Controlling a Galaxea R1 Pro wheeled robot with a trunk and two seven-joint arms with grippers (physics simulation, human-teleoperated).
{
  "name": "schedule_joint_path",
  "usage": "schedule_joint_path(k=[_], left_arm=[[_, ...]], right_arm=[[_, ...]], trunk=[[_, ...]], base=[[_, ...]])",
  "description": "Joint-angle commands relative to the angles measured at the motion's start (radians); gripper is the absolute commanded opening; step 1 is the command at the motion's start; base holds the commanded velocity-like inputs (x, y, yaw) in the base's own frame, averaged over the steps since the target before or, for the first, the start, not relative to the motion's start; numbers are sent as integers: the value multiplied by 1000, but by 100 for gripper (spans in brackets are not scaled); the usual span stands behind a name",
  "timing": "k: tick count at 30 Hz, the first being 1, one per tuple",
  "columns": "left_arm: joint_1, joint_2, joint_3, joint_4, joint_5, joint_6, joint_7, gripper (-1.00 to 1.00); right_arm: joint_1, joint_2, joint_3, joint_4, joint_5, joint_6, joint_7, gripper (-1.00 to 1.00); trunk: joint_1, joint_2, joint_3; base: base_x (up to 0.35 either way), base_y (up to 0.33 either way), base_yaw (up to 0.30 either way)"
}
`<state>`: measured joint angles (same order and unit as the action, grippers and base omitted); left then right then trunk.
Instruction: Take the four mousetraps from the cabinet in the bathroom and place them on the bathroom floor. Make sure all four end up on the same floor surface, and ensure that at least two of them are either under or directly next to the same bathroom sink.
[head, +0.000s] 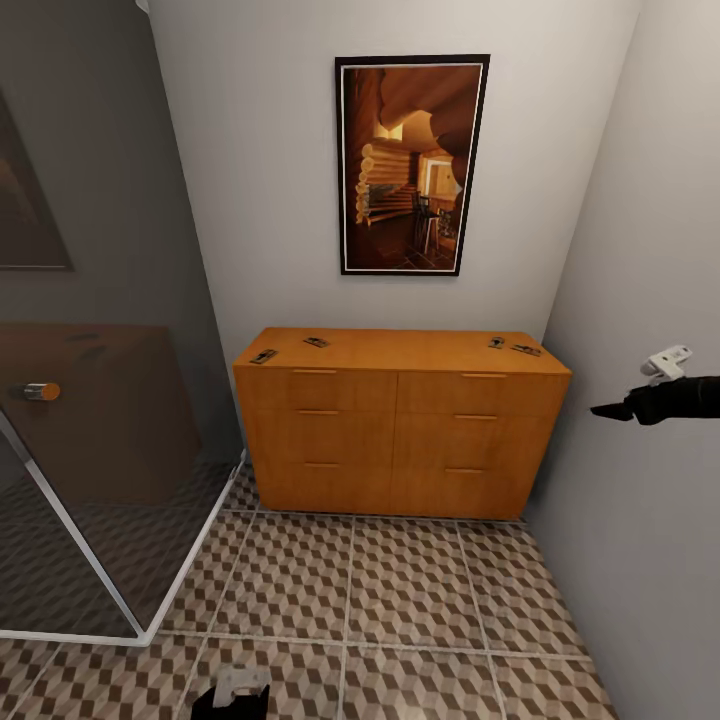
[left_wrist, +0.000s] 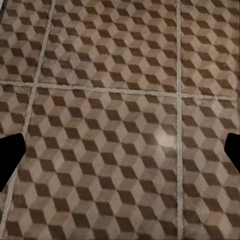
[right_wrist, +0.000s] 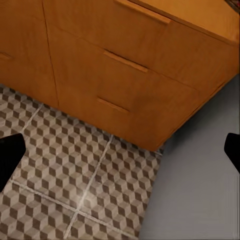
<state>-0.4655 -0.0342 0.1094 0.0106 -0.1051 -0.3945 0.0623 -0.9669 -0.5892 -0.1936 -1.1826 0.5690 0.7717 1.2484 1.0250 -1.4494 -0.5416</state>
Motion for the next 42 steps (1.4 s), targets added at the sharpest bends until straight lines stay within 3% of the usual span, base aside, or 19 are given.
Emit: schedule_joint_path(k=[1,8,29,33,34,35,36,37,42], left_arm=[[-1,0,6,1,-15,-3,5,100],[-1,-1,0,2,-30,-4,6,100],[-1,0,2,0,-28,-3,5,100],[-10,-3,4,-31,-26,42,8,100],[-16,-4,5,-49,-26,71,8,100],[-40,-8,5,-139,-26,226,9,100],[-48,-9,5,-180,-26,298,8,100],[-62,-10,4,-278,-26,457,6,100],[-86,-13,4,-603,-25,852,-6,100]], right_arm=[[-1,0,-1,-1,8,8,5,100],[-2,1,4,-2,8,13,-5,100],[-3,2,9,0,11,11,-4,100],[-3,2,10,0,11,11,-4,100],[-3,3,11,0,11,11,-4,100],[-2,3,16,0,11,11,-4,100],[-2,3,18,0,11,11,-4,100],[-2,3,24,0,11,11,-5,100],[-3,3,42,1,12,11,-7,100]], trunk=[[0,-1,-1],[0,-1,-1],[0,-1,-1],[0,-1,-1],[0,-1,-1],[0,-1,-1],[0,-1,-1],[0,-1,-1],[0,-1,-1]], base=[[0,0,0],[0,0,0],[0,0,0],[0,0,0],[0,0,0],[0,0,0],[0,0,0],[0,0,0],[0,0,0]])
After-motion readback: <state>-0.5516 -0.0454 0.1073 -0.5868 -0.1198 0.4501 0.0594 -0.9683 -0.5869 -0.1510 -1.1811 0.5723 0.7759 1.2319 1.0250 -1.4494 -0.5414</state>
